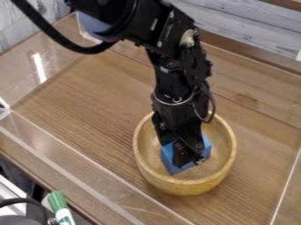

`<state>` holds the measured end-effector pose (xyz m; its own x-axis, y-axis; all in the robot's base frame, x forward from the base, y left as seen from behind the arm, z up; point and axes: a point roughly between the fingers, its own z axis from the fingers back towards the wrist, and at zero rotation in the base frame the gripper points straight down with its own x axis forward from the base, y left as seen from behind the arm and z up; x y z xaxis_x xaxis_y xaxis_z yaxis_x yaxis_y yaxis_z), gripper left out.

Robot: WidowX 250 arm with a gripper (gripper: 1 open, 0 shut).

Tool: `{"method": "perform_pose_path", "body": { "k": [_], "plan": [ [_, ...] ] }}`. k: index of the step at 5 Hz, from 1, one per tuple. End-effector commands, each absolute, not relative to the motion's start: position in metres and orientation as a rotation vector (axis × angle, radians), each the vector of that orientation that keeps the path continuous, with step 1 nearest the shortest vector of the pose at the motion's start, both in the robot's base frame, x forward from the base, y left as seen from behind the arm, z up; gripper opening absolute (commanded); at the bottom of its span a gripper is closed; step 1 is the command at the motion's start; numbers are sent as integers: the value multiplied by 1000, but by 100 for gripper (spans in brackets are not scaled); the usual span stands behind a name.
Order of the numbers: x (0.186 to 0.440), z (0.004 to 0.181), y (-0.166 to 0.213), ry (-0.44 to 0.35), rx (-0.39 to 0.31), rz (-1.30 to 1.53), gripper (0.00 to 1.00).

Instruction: Remove the blue block from inside the brown bowl and put it on the table

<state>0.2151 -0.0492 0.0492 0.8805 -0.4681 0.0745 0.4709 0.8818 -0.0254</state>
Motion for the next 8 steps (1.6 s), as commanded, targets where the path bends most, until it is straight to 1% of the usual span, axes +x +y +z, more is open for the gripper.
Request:
{"method": "perform_pose_path", "body": {
  "k": [1, 8],
  "plan": [
    [220, 60, -52, -100, -42, -489, 0],
    [224, 71, -53, -110, -46, -459, 0]
  ]
}}
